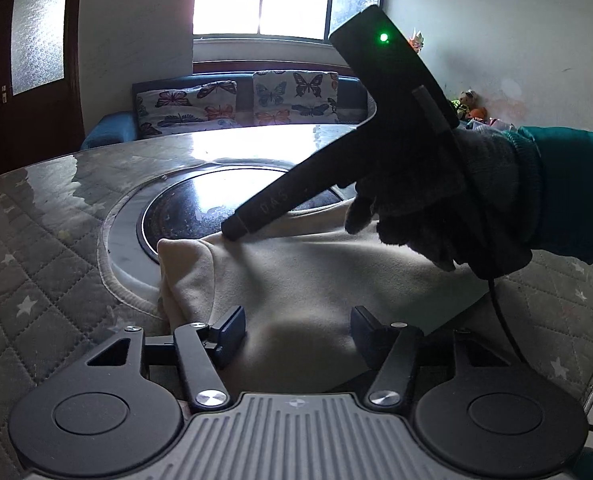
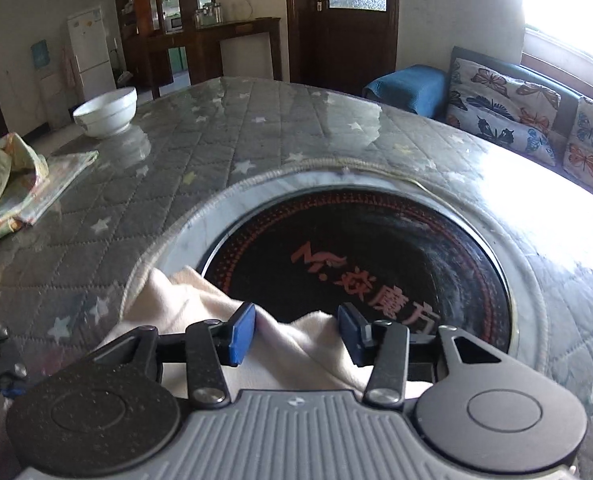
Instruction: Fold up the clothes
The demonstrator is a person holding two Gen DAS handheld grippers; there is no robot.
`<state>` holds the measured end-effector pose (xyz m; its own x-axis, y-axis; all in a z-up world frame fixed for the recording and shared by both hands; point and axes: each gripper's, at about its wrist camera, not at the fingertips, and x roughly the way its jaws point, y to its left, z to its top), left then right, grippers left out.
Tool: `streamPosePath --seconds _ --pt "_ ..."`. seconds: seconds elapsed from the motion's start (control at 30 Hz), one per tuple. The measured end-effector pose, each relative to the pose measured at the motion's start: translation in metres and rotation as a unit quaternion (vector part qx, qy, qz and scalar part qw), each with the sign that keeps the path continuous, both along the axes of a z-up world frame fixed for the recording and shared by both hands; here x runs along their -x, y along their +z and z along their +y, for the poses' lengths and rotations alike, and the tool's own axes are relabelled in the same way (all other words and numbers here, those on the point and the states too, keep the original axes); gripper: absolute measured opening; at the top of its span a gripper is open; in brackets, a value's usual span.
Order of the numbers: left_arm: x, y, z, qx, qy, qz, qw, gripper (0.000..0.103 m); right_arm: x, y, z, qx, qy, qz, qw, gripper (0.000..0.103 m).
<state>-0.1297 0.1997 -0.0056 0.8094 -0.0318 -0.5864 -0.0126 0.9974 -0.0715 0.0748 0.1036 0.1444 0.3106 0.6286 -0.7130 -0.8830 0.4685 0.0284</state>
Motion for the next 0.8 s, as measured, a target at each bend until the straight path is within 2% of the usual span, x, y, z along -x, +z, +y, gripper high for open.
streamPosePath --seconds 0.07,0.17,0.33,0.5,0.8 --pt "0.002 -0.001 0.000 0.003 0.002 0.000 1.0000 0.064 0.001 0.002 0.003 0.000 0.003 -0.003 1.000 0.051" --pt "0.004 -0.001 -0.001 0.002 0.004 -0.001 1.0000 0.065 0.000 -0.005 0.011 0.014 0.005 -0.006 1.000 0.052" --pt "0.008 0.001 0.002 0.003 0.012 -0.006 0.9999 0.069 0.008 0.007 0.002 -0.006 0.009 -0.008 1.000 0.052" --pt "0.011 0.000 0.005 0.006 0.017 -0.006 0.9998 0.070 0.032 0.013 0.002 -0.002 0.048 -0.021 0.999 0.052" --pt "0.013 -0.003 0.003 0.005 0.019 -0.007 0.9998 0.075 0.048 -0.003 0.029 0.007 0.064 -0.033 0.997 0.053"
